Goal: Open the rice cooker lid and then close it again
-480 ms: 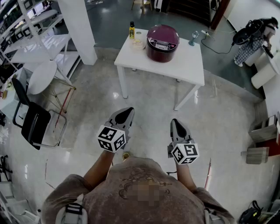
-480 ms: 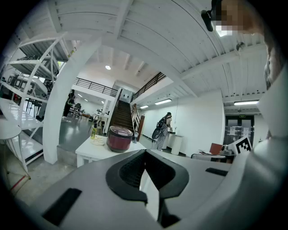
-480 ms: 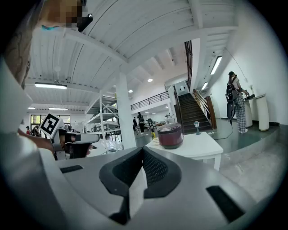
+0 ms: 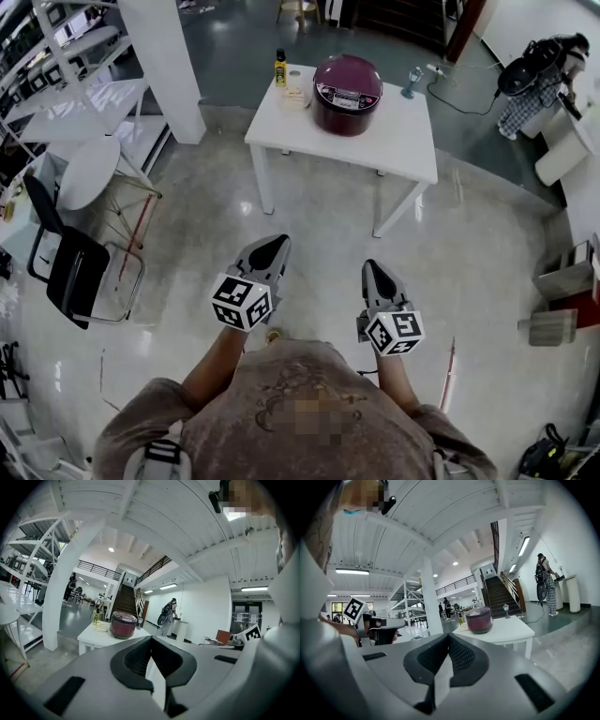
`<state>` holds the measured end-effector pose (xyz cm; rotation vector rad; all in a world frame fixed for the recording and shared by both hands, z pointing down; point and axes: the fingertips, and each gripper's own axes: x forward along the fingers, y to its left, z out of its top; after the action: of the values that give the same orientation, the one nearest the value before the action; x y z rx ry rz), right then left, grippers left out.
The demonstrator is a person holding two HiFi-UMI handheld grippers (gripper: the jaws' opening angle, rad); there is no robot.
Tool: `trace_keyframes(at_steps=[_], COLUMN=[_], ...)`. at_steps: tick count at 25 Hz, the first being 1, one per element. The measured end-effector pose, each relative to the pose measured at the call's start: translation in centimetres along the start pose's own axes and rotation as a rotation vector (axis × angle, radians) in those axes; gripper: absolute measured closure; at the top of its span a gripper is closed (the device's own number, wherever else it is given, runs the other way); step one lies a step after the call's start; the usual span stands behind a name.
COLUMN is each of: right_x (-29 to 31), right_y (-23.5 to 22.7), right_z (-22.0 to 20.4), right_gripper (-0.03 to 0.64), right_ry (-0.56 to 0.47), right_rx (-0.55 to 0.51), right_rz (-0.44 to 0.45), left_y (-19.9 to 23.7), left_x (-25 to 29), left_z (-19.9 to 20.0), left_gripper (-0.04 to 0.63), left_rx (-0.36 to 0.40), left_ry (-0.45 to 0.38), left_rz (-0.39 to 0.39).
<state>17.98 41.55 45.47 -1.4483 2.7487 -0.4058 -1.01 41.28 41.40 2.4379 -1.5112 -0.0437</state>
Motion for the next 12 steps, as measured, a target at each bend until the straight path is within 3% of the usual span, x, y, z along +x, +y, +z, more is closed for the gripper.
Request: trace_keyframes(at_steps=[12], right_x=[2.5], right_y=[3.0], right_z=[-0.3], right_gripper=[0.615], right_ry=[-0.014], right_rx=[-0.012], right_rz=[-0.091], left_y=[4.4], left_x=[-0.7], left_z=[0.9], left_gripper=[0.575], left_rx=[-0.006], left_ry=[-0.012], left_rz=[-0.083])
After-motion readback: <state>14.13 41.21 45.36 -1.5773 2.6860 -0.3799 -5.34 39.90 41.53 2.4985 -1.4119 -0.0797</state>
